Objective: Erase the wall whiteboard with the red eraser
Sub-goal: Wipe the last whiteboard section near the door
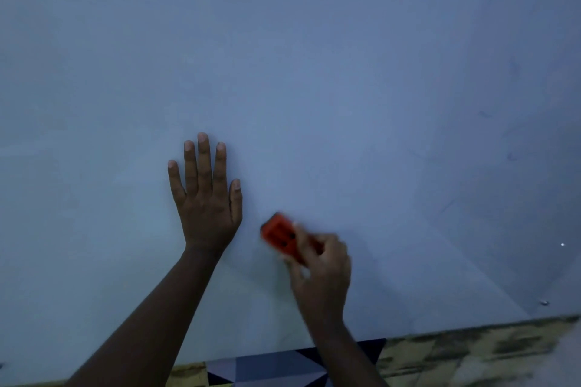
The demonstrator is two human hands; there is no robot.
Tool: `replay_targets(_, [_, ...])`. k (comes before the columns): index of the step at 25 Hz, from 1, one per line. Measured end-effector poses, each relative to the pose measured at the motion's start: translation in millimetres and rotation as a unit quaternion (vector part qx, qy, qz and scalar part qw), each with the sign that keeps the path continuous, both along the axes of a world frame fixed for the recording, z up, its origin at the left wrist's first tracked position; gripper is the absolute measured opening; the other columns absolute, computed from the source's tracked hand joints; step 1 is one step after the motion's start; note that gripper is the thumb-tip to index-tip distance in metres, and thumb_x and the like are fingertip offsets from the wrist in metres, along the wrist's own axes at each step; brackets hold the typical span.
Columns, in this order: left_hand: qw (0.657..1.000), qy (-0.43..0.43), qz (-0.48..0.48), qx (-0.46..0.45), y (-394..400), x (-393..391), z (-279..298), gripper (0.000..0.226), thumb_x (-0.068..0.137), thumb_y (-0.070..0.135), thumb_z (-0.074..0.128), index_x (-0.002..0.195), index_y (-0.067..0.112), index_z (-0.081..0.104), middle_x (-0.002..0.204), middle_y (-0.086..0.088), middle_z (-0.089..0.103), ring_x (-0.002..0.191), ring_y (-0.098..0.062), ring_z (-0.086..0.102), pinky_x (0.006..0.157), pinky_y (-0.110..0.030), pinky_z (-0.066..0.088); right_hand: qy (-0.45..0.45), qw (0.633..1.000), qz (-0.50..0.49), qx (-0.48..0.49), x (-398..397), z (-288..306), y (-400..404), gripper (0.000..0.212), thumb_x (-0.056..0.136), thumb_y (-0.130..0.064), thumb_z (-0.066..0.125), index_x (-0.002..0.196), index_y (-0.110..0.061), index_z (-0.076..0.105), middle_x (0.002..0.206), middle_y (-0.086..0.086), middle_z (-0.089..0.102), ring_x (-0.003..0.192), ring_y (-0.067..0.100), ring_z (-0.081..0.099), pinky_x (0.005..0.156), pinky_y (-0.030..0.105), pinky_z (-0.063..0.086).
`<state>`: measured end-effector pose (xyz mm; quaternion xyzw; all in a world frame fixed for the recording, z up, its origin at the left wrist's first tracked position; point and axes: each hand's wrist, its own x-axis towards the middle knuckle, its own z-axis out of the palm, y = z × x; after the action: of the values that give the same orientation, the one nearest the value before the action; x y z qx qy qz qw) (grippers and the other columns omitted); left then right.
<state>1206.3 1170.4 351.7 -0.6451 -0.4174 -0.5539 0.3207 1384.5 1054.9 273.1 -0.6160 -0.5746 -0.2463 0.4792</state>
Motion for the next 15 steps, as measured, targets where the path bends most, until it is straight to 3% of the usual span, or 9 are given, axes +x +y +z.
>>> replay_targets(3, [1.000,-0.002,-0.003,-0.001,-0.1,1.6,-9.1,0.063,0.112,0.029,0.040,0.168,0.010,0.019,0.174,-0.016,0.013,0.164,-0.030,0.005,0.131,-0.057,0.007,0.177,0.980,-0.013,0.089,34.2,68.2,5.0,0.066,0.076,-0.033,0.090,0.137,-0.023,0.066,0.102,0.002,0.050,0.093,0.028,0.056,0.078,0.042,0.055])
replay_targets(6, [1.000,-0.011,-0.010,-0.011,-1.0,4.5,-20.2,0.062,0.112,0.029,0.038,0.168,0.010,0.019,0.173,-0.018,0.017,0.164,-0.029,0.004,0.132,-0.056,0.005,0.227,0.967,0.014,0.117,53.5,98.7,5.2,0.071,0.082,-0.035,0.086,0.146,-0.027,0.057,0.103,-0.004,0.044,0.097,0.024,0.056,0.080,0.034,0.055])
replay_targets(9, [0.999,-0.022,-0.016,-0.021,-3.6,8.4,-34.4,0.062,0.113,0.029,0.037,0.168,0.010,0.018,0.172,-0.022,0.022,0.164,-0.028,0.002,0.131,-0.057,0.004,0.158,0.980,-0.009,0.121,45.1,74.8,7.0,0.069,0.084,-0.035,0.084,0.146,-0.024,0.057,0.104,0.001,0.048,0.096,0.020,0.049,0.082,0.031,0.048])
replay_targets(12, [0.999,-0.030,-0.022,-0.036,-6.6,13.2,-48.9,0.064,0.112,0.030,0.035,0.169,0.012,0.013,0.174,-0.018,0.017,0.164,-0.027,-0.002,0.132,-0.056,0.001,0.076,0.996,-0.012,0.047,28.1,-0.1,9.0,0.064,0.087,-0.034,0.080,0.146,-0.021,0.059,0.105,0.009,0.054,0.094,0.024,0.049,0.080,0.036,0.043])
replay_targets(15, [0.999,-0.017,-0.022,-0.043,-8.0,14.5,-66.1,0.066,0.112,0.033,0.035,0.170,0.014,0.009,0.177,-0.009,0.001,0.165,-0.027,-0.004,0.132,-0.055,0.000,-0.137,0.990,-0.009,-0.023,20.9,-109.4,1.8,0.050,0.093,-0.036,0.076,0.140,-0.026,0.063,0.104,0.012,0.064,0.091,0.030,0.056,0.082,0.044,0.045])
